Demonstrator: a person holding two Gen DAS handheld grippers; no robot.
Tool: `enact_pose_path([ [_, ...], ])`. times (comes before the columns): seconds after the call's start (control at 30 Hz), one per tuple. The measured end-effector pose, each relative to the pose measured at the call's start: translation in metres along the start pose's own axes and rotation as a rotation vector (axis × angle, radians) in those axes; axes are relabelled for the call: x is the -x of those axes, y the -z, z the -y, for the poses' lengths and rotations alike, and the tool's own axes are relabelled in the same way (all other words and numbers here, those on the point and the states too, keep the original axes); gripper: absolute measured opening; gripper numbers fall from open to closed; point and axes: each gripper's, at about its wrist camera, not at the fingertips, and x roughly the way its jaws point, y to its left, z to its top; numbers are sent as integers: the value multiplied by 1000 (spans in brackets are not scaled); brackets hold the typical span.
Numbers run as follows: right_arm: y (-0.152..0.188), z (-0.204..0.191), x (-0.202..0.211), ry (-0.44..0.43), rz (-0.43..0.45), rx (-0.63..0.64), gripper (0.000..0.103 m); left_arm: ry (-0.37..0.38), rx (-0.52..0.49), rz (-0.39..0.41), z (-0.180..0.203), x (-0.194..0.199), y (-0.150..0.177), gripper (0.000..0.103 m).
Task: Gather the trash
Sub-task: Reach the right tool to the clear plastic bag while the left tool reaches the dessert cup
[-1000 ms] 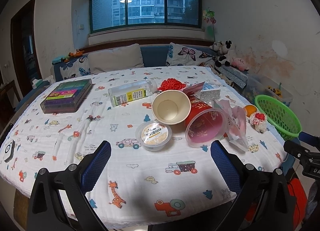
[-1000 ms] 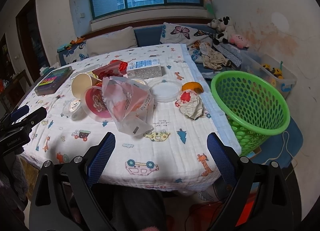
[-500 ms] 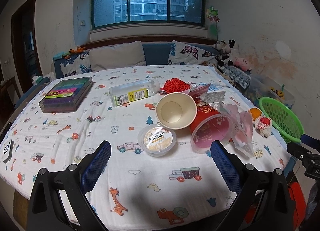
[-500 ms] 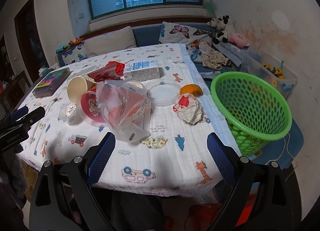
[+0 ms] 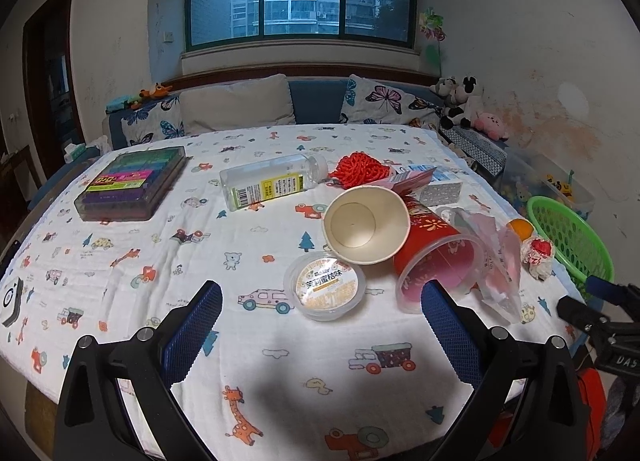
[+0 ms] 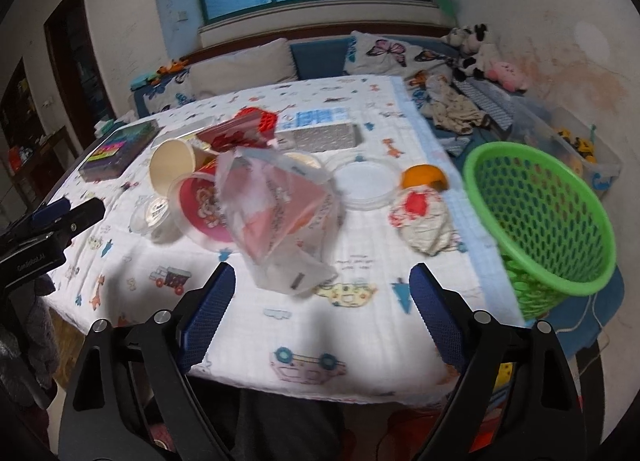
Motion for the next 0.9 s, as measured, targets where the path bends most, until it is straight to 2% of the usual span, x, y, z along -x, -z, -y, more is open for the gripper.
enact_pose_path([
  [0.2,-3,-15,-21,-33,-24,35,79,2,10,-21,-10,-8,1,97],
  [0.63,-11,-26,-62,0,-47,93,61,74,-29,-116,-17,-51,4,97],
  [0.9,-11,-17,-61,-8,-51,67,36,135,-66,-169,-16,-78,2,97],
])
